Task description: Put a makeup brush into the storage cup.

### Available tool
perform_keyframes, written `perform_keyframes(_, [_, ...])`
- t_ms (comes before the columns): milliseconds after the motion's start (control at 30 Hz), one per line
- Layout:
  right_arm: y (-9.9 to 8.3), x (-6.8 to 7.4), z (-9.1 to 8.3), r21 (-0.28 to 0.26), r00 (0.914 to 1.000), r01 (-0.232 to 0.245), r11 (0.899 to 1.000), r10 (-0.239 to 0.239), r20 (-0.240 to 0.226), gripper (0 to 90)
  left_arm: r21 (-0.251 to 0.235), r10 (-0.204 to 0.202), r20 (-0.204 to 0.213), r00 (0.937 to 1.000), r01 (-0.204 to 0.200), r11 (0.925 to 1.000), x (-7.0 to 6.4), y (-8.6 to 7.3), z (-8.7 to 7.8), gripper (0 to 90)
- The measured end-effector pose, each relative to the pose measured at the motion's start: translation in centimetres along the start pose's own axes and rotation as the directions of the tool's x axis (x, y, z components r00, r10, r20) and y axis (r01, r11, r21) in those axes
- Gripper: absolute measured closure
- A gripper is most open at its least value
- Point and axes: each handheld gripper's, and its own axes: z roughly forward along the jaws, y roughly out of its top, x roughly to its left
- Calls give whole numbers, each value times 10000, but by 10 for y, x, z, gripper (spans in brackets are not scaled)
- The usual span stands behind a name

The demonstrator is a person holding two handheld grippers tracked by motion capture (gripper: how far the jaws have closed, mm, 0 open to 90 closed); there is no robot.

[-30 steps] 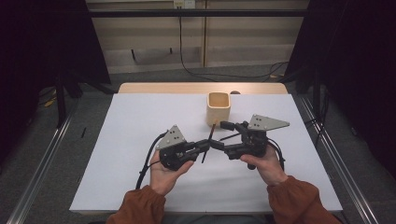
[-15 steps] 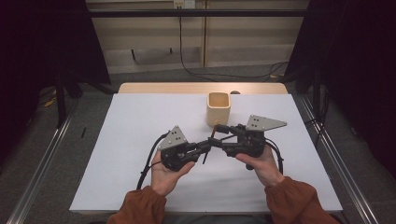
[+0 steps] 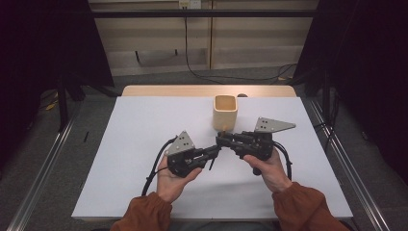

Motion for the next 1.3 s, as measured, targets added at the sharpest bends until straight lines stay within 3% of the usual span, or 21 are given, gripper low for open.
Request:
perform_keyframes(300, [0, -1, 2, 77, 9992, -179, 9998, 182, -353, 835, -1, 366, -105, 9993, -366, 9993, 0, -2, 2, 842])
perform_keyframes(700, [1, 0, 1, 170, 9994, -184, 9997, 189, -304, 837, -188, 368, -36, 9993, -369, 9991, 0, -5, 2, 826])
perform_keyframes(1000, [2, 0, -1, 125, 9997, -139, 9998, 142, -200, 837, -175, 102, -337, 9994, -108, 9998, 1, -5, -3, 666])
perform_keyframes(1033, [2, -1, -2, 134, 9998, -83, 9999, 85, -153, 837, -183, 94, -392, 9992, -101, 9998, 1, -4, -4, 603])
perform_keyframes(1100, [2, 0, -2, 139, 9999, -71, 9999, 73, -141, 837, -199, 48, -409, 9991, -56, 9998, 1, -4, -4, 564])
perform_keyframes(1233, [3, 0, -3, 125, 9999, -70, 9999, 71, -122, 837, -239, -136, -711, 9974, 119, 9996, 2, -4, -4, 325])
perform_keyframes(1300, [3, 0, -4, 125, 9999, -56, 9999, 58, -107, 837, -255, -108, -884, 9960, 86, 9996, 2, -4, -5, 280])
